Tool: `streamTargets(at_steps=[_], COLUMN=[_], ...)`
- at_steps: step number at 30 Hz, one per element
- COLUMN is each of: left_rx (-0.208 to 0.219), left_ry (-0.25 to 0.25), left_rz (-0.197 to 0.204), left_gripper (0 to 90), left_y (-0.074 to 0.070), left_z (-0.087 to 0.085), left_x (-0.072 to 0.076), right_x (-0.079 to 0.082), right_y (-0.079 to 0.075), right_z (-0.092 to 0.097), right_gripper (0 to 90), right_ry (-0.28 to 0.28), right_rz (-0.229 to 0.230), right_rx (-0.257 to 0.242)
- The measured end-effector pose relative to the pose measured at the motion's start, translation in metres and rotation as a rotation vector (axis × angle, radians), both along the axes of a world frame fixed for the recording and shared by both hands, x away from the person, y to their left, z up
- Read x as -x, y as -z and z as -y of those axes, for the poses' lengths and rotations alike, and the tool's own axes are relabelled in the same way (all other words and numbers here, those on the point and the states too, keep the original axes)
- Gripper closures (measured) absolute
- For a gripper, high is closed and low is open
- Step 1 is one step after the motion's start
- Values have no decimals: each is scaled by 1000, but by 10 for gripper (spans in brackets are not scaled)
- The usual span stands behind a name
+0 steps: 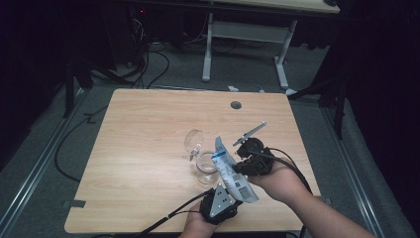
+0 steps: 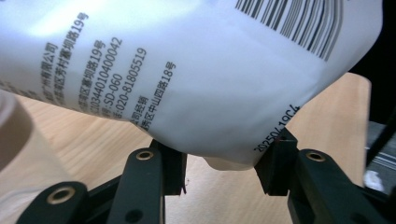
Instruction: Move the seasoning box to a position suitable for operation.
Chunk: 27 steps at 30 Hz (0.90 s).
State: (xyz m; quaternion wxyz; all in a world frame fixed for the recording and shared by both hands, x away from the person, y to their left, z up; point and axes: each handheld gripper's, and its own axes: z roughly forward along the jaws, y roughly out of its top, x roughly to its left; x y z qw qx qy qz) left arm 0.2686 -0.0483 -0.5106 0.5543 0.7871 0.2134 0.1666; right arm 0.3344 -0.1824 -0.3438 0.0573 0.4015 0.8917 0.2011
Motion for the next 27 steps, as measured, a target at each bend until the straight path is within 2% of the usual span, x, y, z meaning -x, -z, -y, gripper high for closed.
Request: streamTargets(at_steps=[6, 19, 21, 22, 27], left_rx=[-12, -5, -5, -1, 4], left_ry=[-39, -45, -46, -43, -45], left_rz=[2, -20, -17, -17, -21], left_gripper=[611, 619, 619, 620, 618], left_y=[0, 1, 1, 0, 0], left_z=[-1, -2, -2, -2, -2], left_x=[-1, -3, -3, -3, -3], right_x=[-2, -2, -2, -1, -1], right_y=[2, 7, 7, 6, 6], right_z=[-1, 5, 7, 6, 3], right_gripper=[879, 837, 842, 885, 897], right_ry=[4, 11, 10, 1, -4], right_rz=[11, -1, 0, 8, 13], right_rx=[-14, -30, -28, -21, -10])
